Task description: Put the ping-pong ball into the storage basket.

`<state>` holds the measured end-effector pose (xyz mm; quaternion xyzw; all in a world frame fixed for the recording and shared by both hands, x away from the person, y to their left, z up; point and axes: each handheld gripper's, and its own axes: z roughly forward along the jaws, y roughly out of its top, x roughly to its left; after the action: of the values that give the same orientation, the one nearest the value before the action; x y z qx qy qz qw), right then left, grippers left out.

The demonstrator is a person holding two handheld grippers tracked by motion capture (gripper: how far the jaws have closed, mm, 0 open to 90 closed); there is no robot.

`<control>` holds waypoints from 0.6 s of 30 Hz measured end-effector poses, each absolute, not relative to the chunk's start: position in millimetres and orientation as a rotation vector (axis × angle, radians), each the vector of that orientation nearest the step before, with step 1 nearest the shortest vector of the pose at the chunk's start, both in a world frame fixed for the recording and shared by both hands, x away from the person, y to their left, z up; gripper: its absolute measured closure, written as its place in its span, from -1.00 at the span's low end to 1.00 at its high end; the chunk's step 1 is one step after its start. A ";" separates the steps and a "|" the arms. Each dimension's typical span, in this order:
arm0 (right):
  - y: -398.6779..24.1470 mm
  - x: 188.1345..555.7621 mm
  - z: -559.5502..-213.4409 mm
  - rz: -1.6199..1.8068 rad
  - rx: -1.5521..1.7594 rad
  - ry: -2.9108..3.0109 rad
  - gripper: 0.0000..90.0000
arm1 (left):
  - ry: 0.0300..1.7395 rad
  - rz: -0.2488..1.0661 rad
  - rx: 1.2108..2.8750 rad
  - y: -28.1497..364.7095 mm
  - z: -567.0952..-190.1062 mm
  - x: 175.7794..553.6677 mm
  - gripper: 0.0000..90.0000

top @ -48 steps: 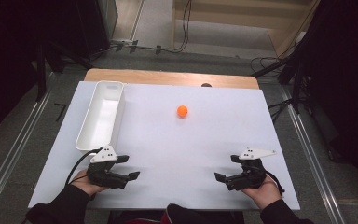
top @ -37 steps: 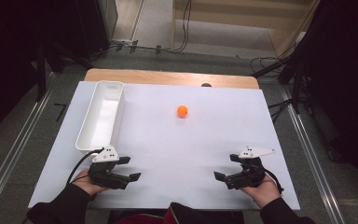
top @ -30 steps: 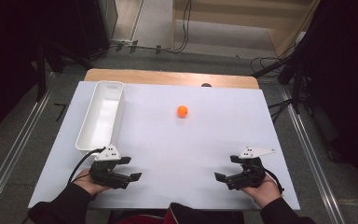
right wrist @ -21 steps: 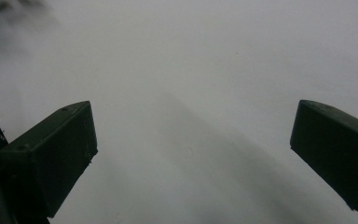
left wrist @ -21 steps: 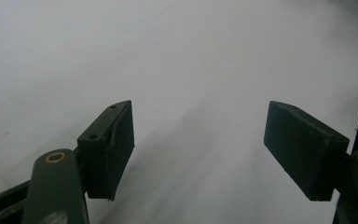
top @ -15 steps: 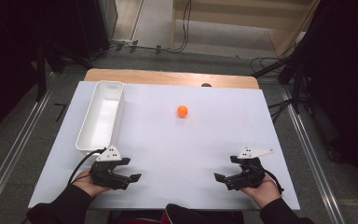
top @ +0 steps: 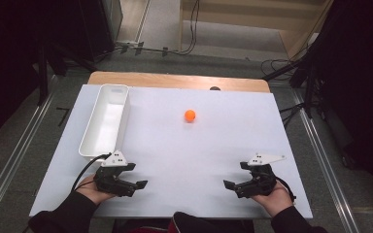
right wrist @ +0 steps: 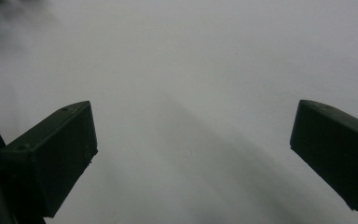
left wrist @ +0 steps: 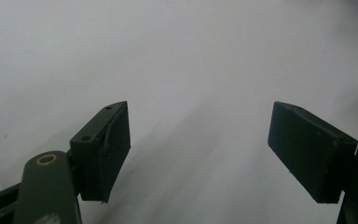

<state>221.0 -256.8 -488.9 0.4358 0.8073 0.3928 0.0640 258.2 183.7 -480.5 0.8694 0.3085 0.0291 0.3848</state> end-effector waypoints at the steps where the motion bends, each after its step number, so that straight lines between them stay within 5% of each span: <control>1: -256.6 220.7 -488.8 1.184 1.320 2.439 -1.00 | 0.787 0.075 2.213 183.7 -480.4 258.5 -0.53; 18: -255.4 221.8 -491.0 1.169 1.314 2.459 -1.00 | 0.833 0.057 2.193 167.5 -461.9 261.6 -0.52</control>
<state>221.8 -255.4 -491.0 0.4338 0.8119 0.3861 0.0594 261.6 167.5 -461.9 0.8617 0.3274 0.0223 0.3870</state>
